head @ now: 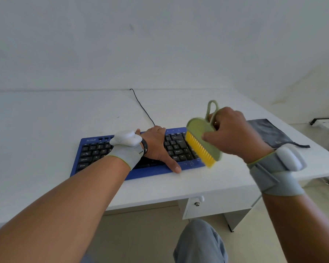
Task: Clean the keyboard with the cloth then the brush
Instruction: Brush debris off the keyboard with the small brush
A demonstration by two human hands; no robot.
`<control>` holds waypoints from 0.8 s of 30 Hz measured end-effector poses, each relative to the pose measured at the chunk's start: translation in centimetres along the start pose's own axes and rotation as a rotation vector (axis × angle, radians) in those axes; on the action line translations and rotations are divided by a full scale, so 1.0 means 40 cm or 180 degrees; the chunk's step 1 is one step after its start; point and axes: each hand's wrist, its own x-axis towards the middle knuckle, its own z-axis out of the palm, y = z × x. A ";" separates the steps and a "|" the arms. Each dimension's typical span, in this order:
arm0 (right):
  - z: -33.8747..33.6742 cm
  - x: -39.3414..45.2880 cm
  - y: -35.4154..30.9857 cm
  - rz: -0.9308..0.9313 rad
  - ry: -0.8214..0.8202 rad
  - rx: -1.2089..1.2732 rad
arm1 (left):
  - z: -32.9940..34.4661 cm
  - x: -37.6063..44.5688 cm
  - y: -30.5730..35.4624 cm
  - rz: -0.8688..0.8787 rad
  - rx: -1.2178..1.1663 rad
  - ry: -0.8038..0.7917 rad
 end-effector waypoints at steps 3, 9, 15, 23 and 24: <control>0.019 0.004 -0.017 -0.0077 0.0548 0.0206 | -0.002 -0.002 0.003 0.0022 0.0005 0.0012; 0.041 -0.043 0.006 0.0028 0.0037 0.0177 | 0.006 0.002 -0.005 0.0010 -0.0033 -0.0002; -0.009 -0.030 -0.008 -0.0141 0.0328 0.0478 | -0.005 -0.004 0.003 0.0010 0.0026 0.0005; 0.029 -0.035 -0.017 -0.0096 0.0368 0.0916 | -0.014 -0.073 -0.091 0.0024 -0.0487 -0.0045; 0.025 -0.037 -0.017 -0.0129 0.0350 0.0960 | -0.018 -0.092 -0.117 -0.0035 -0.0566 -0.0021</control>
